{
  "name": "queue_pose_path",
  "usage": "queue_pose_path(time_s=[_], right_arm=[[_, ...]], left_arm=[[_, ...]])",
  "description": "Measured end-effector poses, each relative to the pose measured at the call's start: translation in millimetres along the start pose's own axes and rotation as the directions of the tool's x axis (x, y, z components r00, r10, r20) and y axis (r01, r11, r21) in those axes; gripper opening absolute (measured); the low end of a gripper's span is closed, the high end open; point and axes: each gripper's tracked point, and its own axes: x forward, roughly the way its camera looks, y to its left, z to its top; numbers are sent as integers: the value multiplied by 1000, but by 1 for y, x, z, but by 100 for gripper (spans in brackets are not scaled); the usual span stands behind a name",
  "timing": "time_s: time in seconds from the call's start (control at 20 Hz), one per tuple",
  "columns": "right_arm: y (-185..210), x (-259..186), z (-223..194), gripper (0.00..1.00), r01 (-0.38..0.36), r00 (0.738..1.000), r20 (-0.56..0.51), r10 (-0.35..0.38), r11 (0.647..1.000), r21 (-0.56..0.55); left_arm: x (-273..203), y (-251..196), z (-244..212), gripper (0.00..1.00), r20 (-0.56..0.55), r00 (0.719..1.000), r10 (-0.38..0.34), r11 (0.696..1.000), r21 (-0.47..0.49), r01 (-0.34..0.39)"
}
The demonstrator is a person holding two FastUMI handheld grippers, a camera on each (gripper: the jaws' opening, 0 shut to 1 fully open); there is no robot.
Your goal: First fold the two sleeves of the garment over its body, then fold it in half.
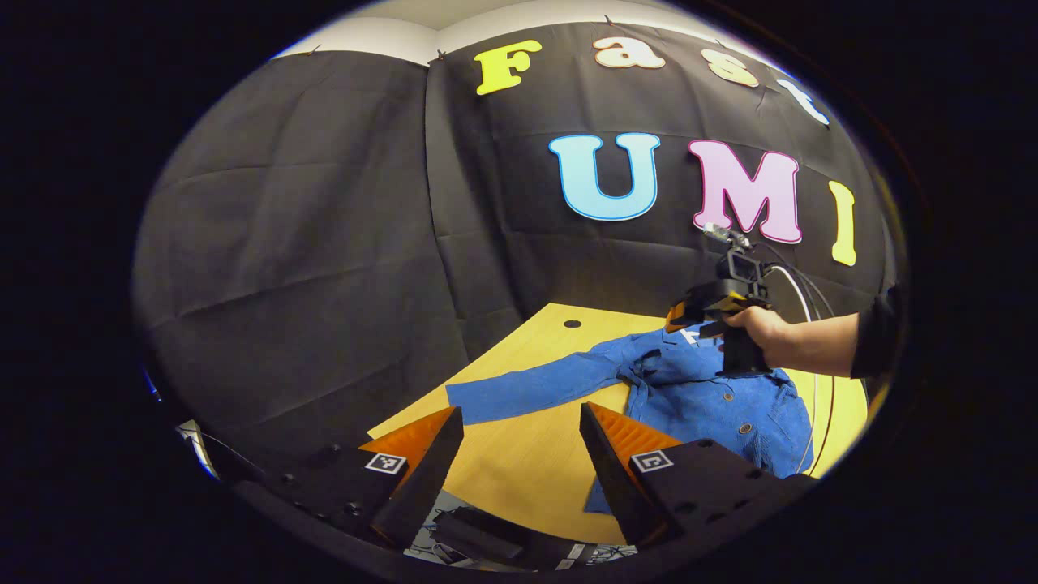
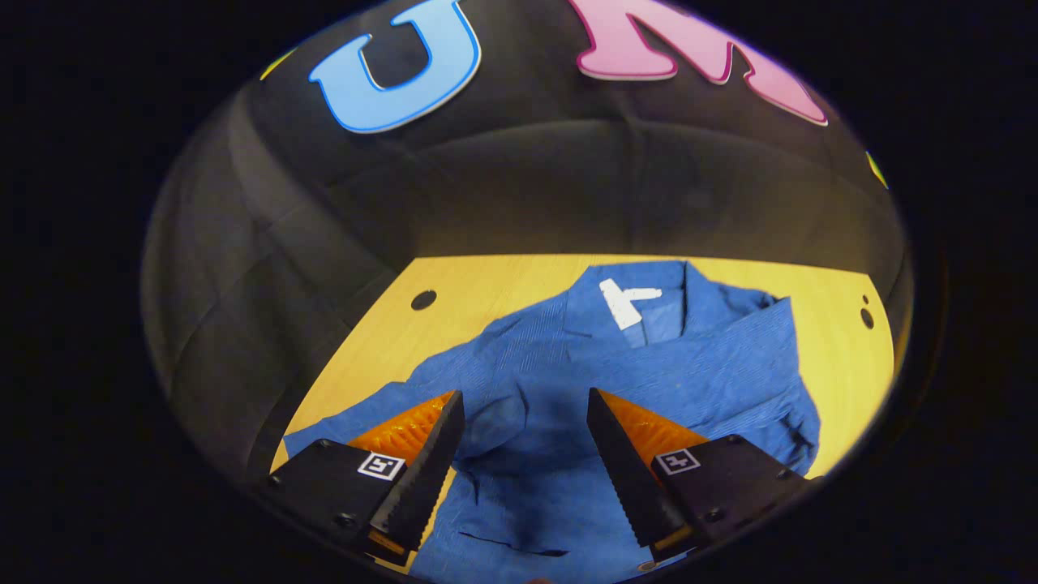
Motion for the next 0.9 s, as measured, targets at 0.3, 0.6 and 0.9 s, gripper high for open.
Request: queue_pose_path(time_s=[0.3,0.6,0.9], right_arm=[[-30,-84,25,96,22,994,112,-14,997,-69],[-45,-193,0,95,56,985,167,-36,992,-114],[-58,-304,-37,96,109,978,182,-105,994,-13]], left_arm=[[43,14,13,83,25,1000,-2,1000,-25,2],[142,71,-16,83,-40,997,64,997,36,-63],[232,112,-96,86,-312,945,96,994,-15,-106]])
